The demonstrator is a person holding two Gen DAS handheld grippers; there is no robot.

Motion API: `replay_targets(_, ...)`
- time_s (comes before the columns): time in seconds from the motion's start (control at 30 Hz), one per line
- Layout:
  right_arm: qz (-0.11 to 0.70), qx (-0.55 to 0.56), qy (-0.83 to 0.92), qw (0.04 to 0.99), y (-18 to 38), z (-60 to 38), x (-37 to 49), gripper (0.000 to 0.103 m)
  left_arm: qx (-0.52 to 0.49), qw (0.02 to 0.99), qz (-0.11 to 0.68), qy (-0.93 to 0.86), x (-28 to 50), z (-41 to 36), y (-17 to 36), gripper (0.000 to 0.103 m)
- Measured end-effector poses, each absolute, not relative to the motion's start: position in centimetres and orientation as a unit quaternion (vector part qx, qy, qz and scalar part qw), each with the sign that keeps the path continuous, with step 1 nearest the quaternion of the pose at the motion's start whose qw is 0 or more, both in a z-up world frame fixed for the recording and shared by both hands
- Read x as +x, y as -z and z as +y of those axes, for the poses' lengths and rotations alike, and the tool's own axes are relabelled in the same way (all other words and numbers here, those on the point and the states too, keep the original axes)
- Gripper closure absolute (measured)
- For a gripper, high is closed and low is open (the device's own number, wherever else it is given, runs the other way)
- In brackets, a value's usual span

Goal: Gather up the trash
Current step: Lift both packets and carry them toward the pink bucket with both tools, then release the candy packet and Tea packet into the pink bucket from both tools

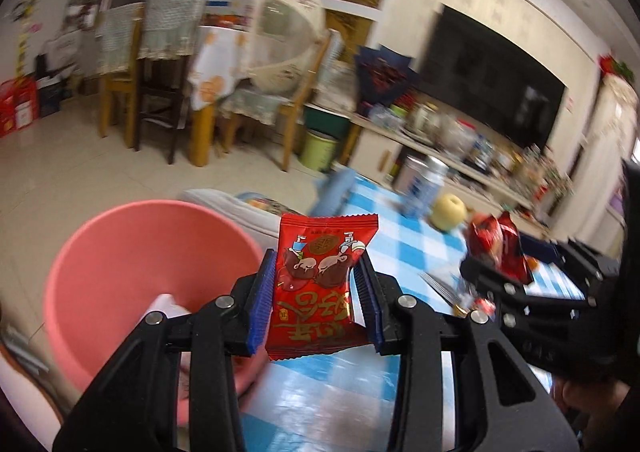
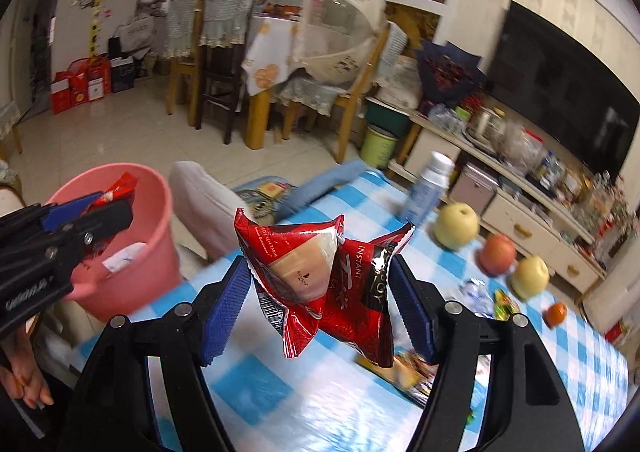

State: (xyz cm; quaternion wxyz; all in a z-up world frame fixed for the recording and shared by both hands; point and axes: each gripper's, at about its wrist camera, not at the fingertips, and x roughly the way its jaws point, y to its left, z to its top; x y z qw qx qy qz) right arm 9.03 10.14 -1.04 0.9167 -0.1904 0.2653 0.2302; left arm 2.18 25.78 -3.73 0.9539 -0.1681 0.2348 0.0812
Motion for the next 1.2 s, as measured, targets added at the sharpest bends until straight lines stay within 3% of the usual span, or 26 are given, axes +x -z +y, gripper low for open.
replay_targets(0.6, 0.249, -0.273, -0.332, 0.868, 4.4, 25.2, 5.5, 0.030, -0.303, 0.895, 0.220, -0.242, -0.9, 38.2, 5.6, 0.062)
replay_targets(0.63, 0.253, -0.276, -0.340, 0.863, 4.9, 25.8, 5.4, 0.028, -0.305, 0.892, 0.224, -0.249, -1.0, 38.5, 5.8, 0.060)
replay_targets(0.73, 0.258, -0.296, -0.356, 0.848, 6.4, 27.2, 4.9, 0.023, -0.298, 0.884, 0.229, -0.277, -1.3, 39.0, 5.9, 0.039)
replay_targets(0.87, 0.249, -0.307, -0.343, 0.852, 7.2, 27.5, 4.1, 0.016, -0.294, 0.885, 0.234, -0.276, -1.3, 39.0, 5.9, 0.029)
replay_targets(1.2, 0.265, -0.251, -0.307, 0.879, 5.5, 23.3, 5.2, 0.014, -0.277, 0.894, 0.236, -0.259, -0.9, 37.4, 5.6, 0.020)
